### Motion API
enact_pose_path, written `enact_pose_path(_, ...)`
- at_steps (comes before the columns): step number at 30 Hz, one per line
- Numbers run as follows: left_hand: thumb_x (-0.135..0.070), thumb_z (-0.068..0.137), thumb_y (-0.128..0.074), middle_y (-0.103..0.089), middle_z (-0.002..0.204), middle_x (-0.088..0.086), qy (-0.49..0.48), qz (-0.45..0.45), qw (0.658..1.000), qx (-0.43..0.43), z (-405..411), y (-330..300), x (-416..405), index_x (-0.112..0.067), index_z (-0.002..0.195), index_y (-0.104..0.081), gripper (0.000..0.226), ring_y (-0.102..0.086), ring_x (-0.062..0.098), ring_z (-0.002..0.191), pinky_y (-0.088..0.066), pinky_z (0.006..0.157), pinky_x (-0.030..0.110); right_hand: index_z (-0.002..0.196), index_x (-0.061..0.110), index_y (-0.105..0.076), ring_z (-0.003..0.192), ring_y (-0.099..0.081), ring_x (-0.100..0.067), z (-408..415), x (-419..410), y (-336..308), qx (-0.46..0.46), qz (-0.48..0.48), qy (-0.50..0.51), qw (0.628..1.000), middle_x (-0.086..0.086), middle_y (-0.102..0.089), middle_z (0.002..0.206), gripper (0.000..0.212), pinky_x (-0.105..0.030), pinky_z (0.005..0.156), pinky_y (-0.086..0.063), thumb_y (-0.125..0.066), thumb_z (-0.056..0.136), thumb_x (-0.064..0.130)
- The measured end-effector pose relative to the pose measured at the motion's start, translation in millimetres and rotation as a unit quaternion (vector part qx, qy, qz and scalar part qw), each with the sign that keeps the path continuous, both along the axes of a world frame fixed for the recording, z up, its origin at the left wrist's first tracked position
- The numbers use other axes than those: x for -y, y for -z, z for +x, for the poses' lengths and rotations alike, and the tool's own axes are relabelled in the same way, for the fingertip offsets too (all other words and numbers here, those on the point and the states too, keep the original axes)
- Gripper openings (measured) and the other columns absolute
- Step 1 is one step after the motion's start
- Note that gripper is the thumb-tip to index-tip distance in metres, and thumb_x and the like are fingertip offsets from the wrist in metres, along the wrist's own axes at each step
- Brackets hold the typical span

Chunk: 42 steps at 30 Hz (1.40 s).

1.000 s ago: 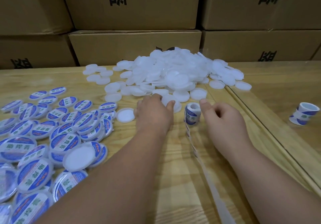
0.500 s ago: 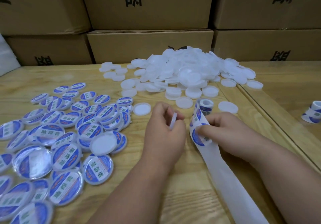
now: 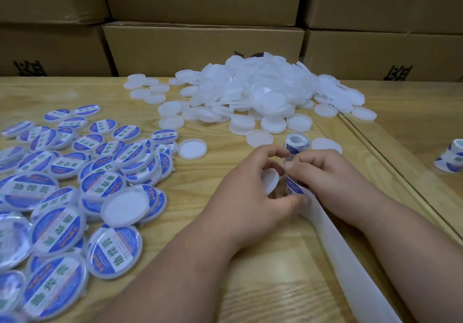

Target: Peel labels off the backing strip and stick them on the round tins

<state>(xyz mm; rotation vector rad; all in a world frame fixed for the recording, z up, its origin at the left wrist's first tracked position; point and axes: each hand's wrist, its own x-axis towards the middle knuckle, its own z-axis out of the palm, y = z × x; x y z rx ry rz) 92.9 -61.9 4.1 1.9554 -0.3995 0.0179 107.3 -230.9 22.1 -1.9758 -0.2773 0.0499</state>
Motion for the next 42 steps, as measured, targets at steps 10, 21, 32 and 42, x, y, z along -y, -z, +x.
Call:
enact_pose_path(10, -0.045, 0.071, -0.083, -0.064, 0.093, -0.024, -0.031, -0.043, 0.998, -0.023, 0, 0, 1, -0.05, 0.107, -0.053, 0.048, -0.065, 0.003, 0.086, -0.055, 0.084, 0.031, 0.072, 0.001, -0.063, 0.071, -0.049, -0.029, -6, 19, -6, -0.063, 0.005, -0.049, 0.997, -0.024, -0.058, 0.073, 0.015, -0.045, 0.069, -0.035, -0.062, 0.072, 0.016)
enact_pose_path(21, -0.031, 0.081, -0.084, -0.069, 0.09, -0.011, 0.026, -0.072, 0.996, -0.033, -3, -1, -3, -0.034, 0.099, -0.065, 0.026, -0.065, 0.01, 0.095, -0.053, 0.089, 0.027, 0.067, 0.014, -0.07, 0.064, -0.051, -0.016, -6, 15, -5, -0.051, 0.032, -0.082, 0.995, -0.021, -0.058, 0.07, 0.015, -0.028, 0.062, -0.041, -0.062, 0.078, 0.02)
enact_pose_path(32, -0.013, 0.084, -0.064, -0.072, 0.091, -0.02, -0.036, -0.163, 0.985, -0.044, 0, -3, -5, -0.034, 0.09, -0.071, 0.023, -0.067, -0.001, 0.081, -0.05, 0.065, 0.011, 0.06, 0.006, -0.057, 0.056, -0.045, -0.015, -6, 13, -2, -0.03, 0.031, -0.039, 0.998, -0.006, -0.05, 0.06, 0.014, -0.021, 0.053, -0.038, -0.055, 0.072, 0.013)
enact_pose_path(42, -0.02, 0.068, -0.052, -0.07, 0.073, -0.01, -0.137, -0.315, 0.932, -0.117, 8, -11, -14, -0.031, 0.071, -0.075, 0.026, -0.057, 0.01, 0.057, -0.046, 0.054, 0.019, 0.063, 0.021, -0.058, 0.051, -0.045, -0.008, -2, -4, 11, 0.186, 0.068, 0.119, 0.973, 0.007, -0.052, 0.057, 0.018, -0.018, 0.05, -0.04, -0.061, 0.079, 0.016)
